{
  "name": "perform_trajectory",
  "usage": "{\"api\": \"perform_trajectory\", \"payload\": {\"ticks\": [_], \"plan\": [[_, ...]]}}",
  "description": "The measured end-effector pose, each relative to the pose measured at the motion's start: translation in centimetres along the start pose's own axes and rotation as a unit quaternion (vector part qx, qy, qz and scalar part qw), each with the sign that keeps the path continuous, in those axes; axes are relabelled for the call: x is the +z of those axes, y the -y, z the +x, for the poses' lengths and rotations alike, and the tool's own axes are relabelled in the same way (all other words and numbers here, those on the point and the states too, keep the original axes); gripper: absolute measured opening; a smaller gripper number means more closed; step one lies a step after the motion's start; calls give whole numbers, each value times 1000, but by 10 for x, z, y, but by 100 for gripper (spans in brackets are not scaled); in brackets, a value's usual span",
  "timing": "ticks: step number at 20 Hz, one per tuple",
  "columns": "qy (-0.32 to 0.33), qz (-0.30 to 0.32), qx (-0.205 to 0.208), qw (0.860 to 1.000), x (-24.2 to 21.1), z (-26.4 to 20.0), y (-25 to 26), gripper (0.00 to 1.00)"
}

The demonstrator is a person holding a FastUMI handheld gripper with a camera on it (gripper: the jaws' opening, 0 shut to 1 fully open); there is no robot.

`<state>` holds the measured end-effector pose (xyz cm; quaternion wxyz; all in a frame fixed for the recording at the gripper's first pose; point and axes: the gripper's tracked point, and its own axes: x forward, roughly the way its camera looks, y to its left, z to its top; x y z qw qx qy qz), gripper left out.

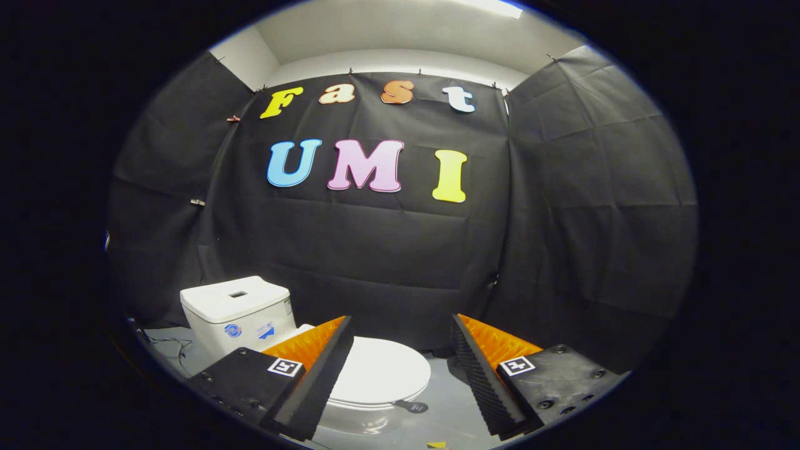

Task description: Open the toilet lid.

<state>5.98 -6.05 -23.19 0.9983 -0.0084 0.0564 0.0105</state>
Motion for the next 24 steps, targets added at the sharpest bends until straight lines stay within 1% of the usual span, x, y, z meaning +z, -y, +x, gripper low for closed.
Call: {"api": "perform_trajectory", "payload": {"ticks": [5, 8, 10, 12, 13, 16, 20, 23, 24], "plan": [[-53, 75, 9, 996, -58, 26, 26, 98], [-111, 136, 18, 984, -107, 41, 38, 98], [-152, 197, 21, 968, -142, 46, 46, 99], [-193, 262, 20, 945, -175, 52, 50, 99], [-208, 284, 19, 936, -188, 55, 51, 99], [-254, 334, -1, 908, -231, 62, 62, 99], [-275, 395, -30, 876, -264, 81, 81, 99], [-301, 433, -27, 849, -292, 81, 80, 99], [-307, 455, -20, 836, -297, 84, 78, 98]]}}
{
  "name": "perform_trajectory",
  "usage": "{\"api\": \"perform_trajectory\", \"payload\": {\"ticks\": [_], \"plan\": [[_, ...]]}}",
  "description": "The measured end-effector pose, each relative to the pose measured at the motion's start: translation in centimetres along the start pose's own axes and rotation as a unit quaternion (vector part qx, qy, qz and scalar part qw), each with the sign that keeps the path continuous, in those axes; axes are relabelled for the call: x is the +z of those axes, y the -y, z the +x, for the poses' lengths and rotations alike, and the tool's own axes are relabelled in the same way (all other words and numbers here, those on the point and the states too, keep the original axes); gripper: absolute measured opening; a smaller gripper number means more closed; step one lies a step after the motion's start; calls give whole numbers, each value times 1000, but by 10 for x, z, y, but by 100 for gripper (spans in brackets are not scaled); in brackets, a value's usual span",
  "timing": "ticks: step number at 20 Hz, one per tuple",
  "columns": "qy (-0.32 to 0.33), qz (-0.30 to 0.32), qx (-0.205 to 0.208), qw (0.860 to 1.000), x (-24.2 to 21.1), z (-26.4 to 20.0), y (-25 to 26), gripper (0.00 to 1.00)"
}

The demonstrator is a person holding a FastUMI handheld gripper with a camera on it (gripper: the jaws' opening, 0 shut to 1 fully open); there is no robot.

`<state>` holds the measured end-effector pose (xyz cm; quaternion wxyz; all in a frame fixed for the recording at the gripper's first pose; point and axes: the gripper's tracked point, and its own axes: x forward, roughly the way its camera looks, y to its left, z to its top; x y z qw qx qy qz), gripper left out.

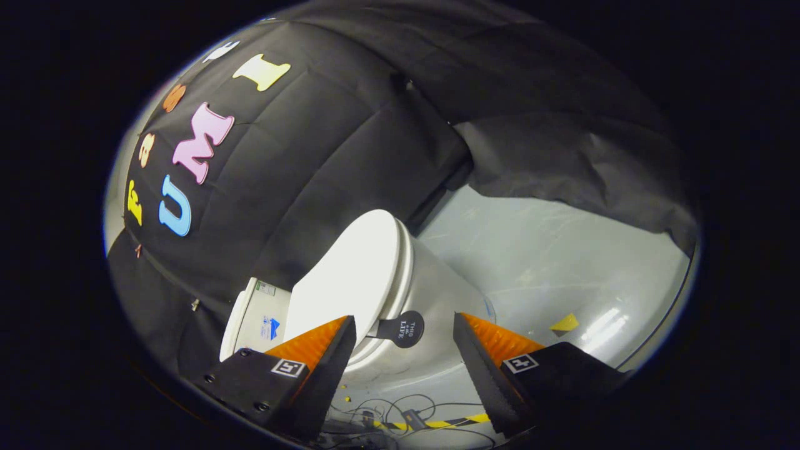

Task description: Open the toilet lid.

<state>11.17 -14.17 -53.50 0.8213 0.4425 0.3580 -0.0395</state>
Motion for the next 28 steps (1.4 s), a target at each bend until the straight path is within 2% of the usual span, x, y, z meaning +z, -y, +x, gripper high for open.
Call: {"api": "perform_trajectory", "payload": {"ticks": [7, 9, 10, 11, 12, 13, 14, 15, 17, 19, 24, 28], "plan": [[-35, 119, 31, 992, -13, 21, 8, 94], [-43, 143, 33, 988, -17, 31, 8, 72], [-51, 154, 46, 986, -20, 32, 1, 71], [-62, 154, 41, 985, -25, 30, 2, 71], [-57, 158, 34, 985, -33, 44, 5, 48], [-50, 155, 39, 986, -12, 35, 11, 24], [-44, 147, 38, 987, -27, 51, 3, 19], [-52, 134, 43, 989, -25, 37, 2, 14], [-50, 119, 54, 990, -20, 34, -7, 14], [-60, 108, 46, 991, -17, 32, -10, 9], [-47, 70, 26, 996, -12, 20, -30, 10], [-23, 66, 16, 997, -2, 8, -57, 10]]}}
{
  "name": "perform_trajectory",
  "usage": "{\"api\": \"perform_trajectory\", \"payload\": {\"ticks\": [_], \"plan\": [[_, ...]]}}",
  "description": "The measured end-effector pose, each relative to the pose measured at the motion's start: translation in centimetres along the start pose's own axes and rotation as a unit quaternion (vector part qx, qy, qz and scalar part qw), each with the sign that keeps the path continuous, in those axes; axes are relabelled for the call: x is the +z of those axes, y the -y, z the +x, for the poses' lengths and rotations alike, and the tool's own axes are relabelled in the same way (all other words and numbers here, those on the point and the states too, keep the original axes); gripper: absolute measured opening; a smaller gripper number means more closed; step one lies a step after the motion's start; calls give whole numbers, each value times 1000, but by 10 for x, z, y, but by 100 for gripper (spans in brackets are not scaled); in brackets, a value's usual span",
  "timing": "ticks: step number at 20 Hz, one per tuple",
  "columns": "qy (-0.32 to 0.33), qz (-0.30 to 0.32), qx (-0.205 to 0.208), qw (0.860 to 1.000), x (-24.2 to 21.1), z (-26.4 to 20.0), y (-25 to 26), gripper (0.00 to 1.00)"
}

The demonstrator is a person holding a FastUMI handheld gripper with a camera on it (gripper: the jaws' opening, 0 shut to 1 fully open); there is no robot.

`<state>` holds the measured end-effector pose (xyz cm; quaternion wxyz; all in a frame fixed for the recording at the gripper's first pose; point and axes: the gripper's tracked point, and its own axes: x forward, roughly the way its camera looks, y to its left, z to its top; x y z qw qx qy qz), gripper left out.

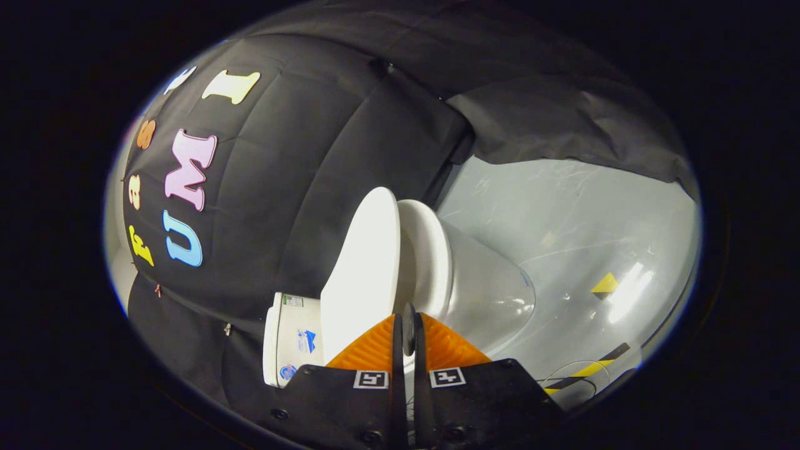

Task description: Open the toilet lid.

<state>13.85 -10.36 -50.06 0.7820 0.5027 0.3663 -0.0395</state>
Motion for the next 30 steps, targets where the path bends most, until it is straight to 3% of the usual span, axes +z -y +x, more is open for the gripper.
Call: {"api": "perform_trajectory", "payload": {"ticks": [13, 20, 30], "plan": [[41, -140, -19, 989, -7, -50, -149, 9], [78, -249, -75, 962, -28, -64, -208, 10], [111, -294, -90, 945, -59, -69, -265, 10]]}}
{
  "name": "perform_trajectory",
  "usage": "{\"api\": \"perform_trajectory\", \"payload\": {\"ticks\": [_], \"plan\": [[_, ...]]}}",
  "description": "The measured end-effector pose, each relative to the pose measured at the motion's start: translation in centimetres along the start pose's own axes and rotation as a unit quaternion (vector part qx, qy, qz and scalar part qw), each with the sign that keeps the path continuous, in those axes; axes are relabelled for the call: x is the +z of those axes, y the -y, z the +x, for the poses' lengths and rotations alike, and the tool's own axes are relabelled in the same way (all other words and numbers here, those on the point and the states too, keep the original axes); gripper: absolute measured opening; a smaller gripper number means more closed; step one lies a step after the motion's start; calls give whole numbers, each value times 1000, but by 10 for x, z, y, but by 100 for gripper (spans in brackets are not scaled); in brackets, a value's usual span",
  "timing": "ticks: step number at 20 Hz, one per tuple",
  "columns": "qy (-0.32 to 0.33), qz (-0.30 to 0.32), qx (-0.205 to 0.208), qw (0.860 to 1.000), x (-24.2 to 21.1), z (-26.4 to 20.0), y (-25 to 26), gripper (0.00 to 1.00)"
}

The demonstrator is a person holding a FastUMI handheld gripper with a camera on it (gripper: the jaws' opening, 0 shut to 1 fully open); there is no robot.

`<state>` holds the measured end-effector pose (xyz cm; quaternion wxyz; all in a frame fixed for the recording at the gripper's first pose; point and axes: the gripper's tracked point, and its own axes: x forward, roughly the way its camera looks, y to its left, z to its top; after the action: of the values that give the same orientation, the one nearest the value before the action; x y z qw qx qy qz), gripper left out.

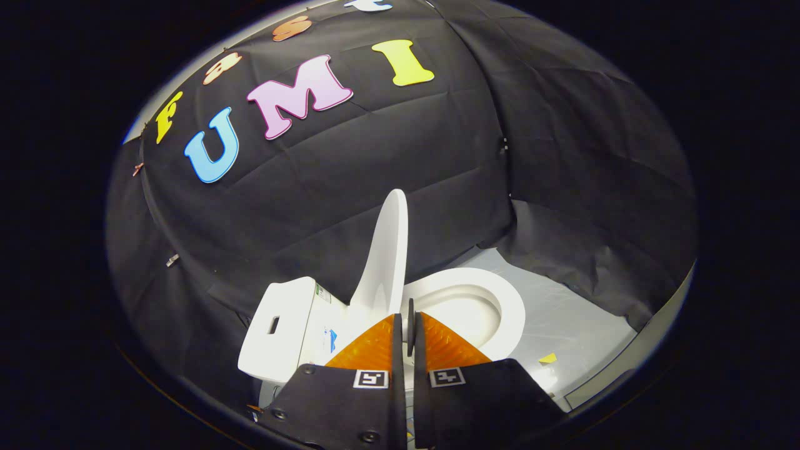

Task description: Open the toilet lid.

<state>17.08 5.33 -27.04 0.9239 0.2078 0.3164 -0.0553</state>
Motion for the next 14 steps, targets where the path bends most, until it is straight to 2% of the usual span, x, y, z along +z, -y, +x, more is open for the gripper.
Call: {"api": "perform_trajectory", "payload": {"ticks": [8, 14], "plan": [[16, -61, -11, 998, -2, -6, -53, 10], [30, -97, 4, 995, -9, -7, -97, 10]]}}
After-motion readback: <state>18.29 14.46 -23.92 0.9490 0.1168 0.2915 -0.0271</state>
